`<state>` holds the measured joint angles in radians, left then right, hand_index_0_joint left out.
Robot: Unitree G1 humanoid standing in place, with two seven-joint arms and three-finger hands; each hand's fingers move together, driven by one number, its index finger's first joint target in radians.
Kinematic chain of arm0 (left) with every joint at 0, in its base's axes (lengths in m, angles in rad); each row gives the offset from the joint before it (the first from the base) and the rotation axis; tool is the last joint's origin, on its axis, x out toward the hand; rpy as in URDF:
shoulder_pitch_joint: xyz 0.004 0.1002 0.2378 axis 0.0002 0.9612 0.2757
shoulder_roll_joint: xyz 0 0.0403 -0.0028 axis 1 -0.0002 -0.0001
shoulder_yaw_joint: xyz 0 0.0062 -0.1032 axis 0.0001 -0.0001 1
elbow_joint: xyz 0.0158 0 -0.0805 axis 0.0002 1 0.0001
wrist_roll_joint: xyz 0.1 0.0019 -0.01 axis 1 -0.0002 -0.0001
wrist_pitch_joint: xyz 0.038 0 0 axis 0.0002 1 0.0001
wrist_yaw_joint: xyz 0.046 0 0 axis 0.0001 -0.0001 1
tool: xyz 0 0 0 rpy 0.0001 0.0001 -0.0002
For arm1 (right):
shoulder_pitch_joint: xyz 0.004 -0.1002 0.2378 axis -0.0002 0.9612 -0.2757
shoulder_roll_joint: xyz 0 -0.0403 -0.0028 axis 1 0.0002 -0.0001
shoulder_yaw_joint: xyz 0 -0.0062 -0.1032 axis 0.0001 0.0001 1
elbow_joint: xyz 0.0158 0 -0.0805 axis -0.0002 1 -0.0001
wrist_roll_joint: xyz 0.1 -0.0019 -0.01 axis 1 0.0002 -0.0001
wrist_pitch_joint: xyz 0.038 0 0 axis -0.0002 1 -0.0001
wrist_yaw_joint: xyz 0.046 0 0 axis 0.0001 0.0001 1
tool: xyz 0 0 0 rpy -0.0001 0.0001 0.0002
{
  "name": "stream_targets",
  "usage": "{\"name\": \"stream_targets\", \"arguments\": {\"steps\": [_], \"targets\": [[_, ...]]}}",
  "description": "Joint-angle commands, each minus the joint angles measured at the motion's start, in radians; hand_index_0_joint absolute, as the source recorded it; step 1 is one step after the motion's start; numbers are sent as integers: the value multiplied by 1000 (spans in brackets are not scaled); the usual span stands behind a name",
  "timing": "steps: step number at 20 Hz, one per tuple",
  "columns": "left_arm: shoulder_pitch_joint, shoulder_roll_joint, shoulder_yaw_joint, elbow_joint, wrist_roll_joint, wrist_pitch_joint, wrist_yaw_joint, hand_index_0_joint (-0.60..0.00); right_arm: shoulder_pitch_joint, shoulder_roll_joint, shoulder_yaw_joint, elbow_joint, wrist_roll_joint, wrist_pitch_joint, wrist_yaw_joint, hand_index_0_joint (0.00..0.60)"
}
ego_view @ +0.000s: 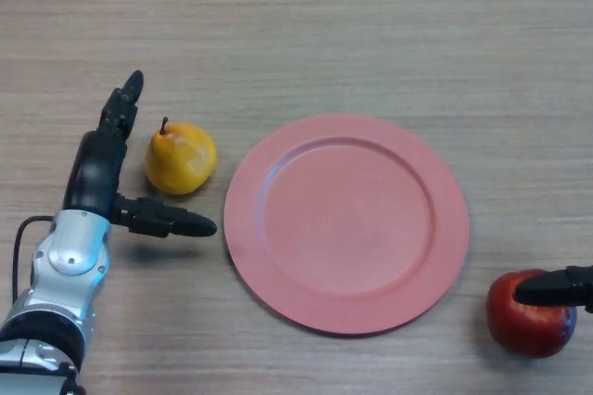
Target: Pick up the yellow pear and place it on the plate
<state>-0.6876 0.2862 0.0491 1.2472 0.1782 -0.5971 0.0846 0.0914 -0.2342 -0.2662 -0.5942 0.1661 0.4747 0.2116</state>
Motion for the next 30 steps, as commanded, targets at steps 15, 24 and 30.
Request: {"name": "stream_targets", "arguments": {"steps": [15,24,30], "targets": [[-53,51,-28,18,317,-109,242,-600,-26,-39,-65,-1,-34,-159,9,0],[33,47,-20,-379,187,27,193,0,-29,-33,-51,-28,-18,-112,10,0],[139,-30,-27,-752,32,246,26,0,-17,-28,-49,-31,-36,-136,13,0]]}}
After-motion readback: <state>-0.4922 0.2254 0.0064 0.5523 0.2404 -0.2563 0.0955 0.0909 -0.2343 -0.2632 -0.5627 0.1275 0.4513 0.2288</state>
